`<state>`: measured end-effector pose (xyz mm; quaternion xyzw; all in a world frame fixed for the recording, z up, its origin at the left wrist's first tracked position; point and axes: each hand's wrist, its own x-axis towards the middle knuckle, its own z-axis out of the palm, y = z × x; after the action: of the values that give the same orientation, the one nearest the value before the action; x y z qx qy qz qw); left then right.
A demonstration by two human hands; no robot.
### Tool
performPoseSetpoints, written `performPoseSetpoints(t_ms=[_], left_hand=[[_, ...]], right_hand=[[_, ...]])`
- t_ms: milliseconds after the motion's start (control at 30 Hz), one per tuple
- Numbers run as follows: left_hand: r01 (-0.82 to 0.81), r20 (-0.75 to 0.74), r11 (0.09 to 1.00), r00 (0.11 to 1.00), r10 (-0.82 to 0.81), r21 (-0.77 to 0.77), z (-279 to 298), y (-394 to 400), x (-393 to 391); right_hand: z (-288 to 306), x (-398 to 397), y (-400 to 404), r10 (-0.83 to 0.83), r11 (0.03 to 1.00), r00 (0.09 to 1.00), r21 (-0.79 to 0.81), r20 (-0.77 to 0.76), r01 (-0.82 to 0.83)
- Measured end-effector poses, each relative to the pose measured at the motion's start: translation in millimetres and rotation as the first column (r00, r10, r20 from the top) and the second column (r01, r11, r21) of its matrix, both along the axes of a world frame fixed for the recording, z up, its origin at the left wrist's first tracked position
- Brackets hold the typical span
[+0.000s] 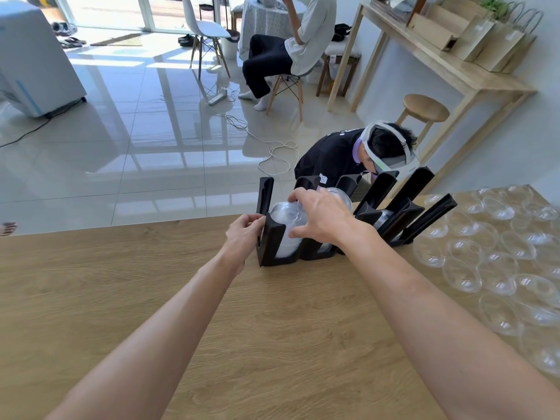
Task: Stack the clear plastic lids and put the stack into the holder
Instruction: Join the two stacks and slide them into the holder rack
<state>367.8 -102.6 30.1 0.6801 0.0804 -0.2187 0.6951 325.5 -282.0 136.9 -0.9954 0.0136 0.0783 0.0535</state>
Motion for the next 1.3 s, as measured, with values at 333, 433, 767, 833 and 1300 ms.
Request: performPoseSetpoints(t_ms=[333,433,767,833,1300], left_hand=[[0.013,0.041,0.999,0.999,-0.012,-0.035,2,1,1],[0.043,0.027,0.999,0.999,-0.042,-0.031,2,0,2],[0.083,-0.012,0.996,0.996,-0.083,-0.033,1,5,7],[0.077,-0.015,0.996,0.997,-0.077,-0.038,1,4,7],[0.053,0.028,0.998,0.998,-0.053,-0.027,3,1,0]], right_hand=[[-1,4,-4,-0.02,0.997,0.999,0.069,0.035,0.017],[-2,6,-4,-0.025,0.997,0.999,0.078,0.027,0.023],[-3,8,-5,-0.026,0.998,1.0,0.059,0.004,0.025],[-3,8,-5,-0.026,0.999,1.0,0.047,-0.007,0.026],[-13,3,5,0.048,0.979,0.999,-0.199,0.009,-0.046]])
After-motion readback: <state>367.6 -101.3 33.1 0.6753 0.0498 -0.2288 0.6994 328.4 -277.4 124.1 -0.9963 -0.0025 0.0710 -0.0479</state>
